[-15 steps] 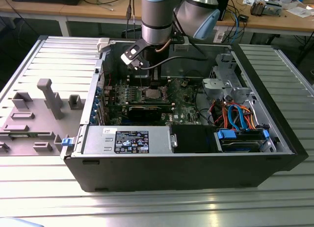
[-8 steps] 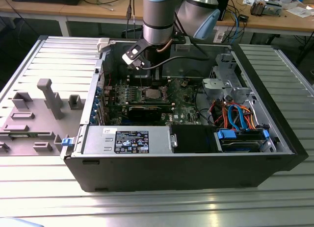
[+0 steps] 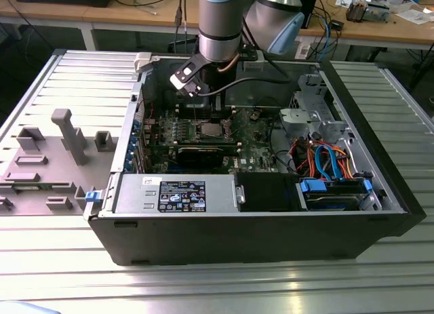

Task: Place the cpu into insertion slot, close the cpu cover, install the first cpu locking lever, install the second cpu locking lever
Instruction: 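Close the cpu cover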

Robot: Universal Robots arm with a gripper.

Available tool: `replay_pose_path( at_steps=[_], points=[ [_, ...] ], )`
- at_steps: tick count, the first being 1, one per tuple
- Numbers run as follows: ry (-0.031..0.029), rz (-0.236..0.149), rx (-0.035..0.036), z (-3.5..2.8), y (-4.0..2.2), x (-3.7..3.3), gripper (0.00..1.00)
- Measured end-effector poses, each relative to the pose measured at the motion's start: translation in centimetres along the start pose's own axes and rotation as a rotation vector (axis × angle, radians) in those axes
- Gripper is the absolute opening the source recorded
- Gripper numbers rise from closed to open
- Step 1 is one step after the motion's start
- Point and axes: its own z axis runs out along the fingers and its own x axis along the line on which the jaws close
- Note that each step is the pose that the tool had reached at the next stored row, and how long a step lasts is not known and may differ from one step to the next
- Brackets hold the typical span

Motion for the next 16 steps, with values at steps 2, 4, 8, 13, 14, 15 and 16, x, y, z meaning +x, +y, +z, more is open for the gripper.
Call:
replay_pose_path(
  at_steps=[2, 4, 8, 13, 14, 15, 16],
  points=[
    [0.0000, 0.000, 0.0000, -0.24, 0.00, 0.00, 0.11],
    [0.0001, 0.000, 0.0000, -0.42, 0.01, 0.00, 0.11],
    [0.0002, 0.000, -0.0001, -0.54, 0.01, 0.01, 0.11],
    [0.0000, 0.000, 0.0000, -0.56, 0.05, 0.00, 0.11],
    [0.0000, 0.000, 0.0000, -0.56, 0.08, 0.00, 0.11],
    [0.0000, 0.000, 0.0000, -0.56, 0.10, 0.00, 0.11],
    [-0.0001, 0.000, 0.0000, -0.56, 0.12, 0.00, 0.11]
  ],
)
